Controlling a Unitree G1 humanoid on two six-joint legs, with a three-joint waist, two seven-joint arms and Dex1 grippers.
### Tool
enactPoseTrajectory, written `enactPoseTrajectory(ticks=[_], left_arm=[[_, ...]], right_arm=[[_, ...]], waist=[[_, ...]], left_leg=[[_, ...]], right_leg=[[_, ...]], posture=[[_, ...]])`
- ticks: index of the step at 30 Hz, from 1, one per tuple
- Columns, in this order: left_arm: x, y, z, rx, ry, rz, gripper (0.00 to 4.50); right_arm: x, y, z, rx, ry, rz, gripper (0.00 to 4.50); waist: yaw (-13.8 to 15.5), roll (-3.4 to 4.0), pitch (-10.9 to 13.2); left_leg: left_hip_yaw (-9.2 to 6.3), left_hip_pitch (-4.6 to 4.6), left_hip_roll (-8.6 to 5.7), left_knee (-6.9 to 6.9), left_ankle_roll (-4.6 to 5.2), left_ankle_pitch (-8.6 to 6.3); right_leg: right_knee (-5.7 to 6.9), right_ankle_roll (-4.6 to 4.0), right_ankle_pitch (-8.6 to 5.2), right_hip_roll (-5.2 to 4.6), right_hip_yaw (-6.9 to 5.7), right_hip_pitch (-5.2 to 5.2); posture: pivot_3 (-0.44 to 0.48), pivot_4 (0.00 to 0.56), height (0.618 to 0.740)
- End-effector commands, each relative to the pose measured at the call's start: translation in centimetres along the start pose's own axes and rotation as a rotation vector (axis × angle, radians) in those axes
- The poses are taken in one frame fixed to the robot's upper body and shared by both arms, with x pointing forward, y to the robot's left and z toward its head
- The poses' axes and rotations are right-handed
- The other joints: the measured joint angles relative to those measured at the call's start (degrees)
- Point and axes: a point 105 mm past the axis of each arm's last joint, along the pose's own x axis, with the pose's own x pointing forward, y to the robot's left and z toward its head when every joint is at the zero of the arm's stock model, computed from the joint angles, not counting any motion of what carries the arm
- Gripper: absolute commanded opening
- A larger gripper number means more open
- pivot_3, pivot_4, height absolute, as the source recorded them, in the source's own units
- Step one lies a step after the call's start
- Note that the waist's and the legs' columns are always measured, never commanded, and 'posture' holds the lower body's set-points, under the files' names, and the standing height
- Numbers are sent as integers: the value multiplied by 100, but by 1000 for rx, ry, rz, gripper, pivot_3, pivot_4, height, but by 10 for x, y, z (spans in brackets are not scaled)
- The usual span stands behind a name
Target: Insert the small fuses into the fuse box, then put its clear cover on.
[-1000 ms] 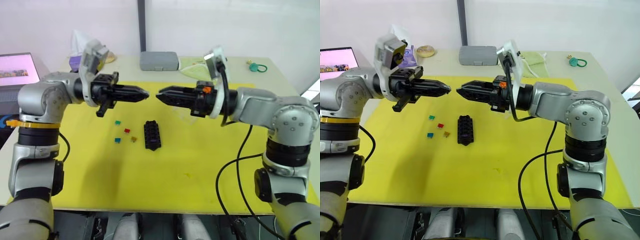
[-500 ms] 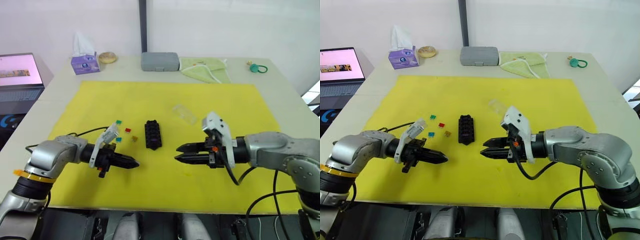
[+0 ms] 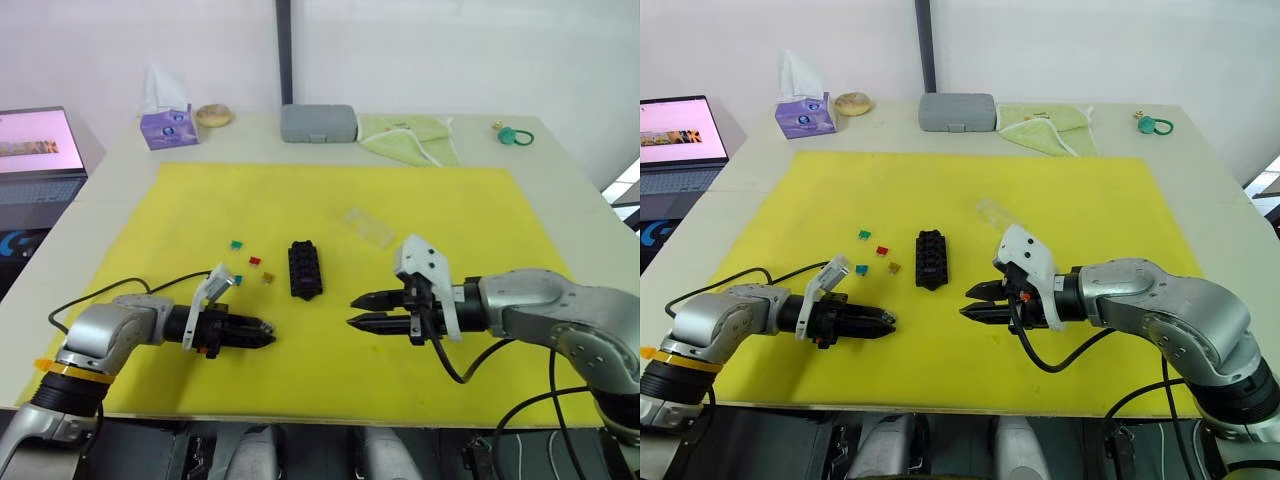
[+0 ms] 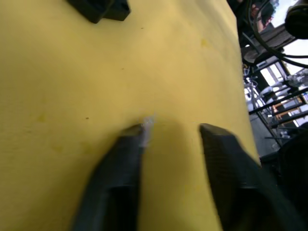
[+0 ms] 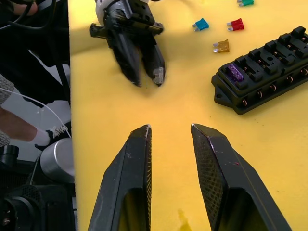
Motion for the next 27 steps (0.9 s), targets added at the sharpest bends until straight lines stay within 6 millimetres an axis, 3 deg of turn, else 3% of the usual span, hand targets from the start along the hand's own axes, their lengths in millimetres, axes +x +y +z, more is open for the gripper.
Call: enactPoseTrajectory(ticks=[1,7,14,17,21,27], left_arm=[[-26,19,-10,-55,-3,138,2925],[-30,15,-17,-67,17,115,2925],[-27,26,-19,-84,-13,152,2925],[-26,28,-20,-90,-15,153,2180],[-23,29,-22,-96,-18,153,119],[-23,28,-22,-98,-38,145,52]], right_arm=[[-2,0,6,-43,-17,-1,1279],[-1,-2,6,-49,-20,-6,1279],[0,-3,7,-54,-25,-15,1279],[0,-3,7,-57,-23,-19,1279],[0,-4,7,-58,-25,-23,1279],[0,-5,6,-55,-24,-24,1279]], waist=[[-1,1,-1],[-69,2,-2],[-33,4,-3],[-36,6,-4],[-41,6,-4],[-36,7,-4]], left_leg=[[0,11,0,0,0,0],[6,61,7,-18,0,0],[5,62,12,-18,0,0],[4,64,12,-18,0,0],[4,63,12,-18,0,-1],[4,63,12,-18,0,-1]], right_leg=[[2,-1,-1,0,0,9],[9,-21,-11,8,6,37],[12,-23,-13,12,5,39],[11,-24,-13,11,5,42],[11,-24,-13,11,5,40],[11,-24,-13,9,4,41]], posture=[[0,150,737],[0,150,737],[0,150,737],[0,150,737],[0,150,737],[0,150,737]])
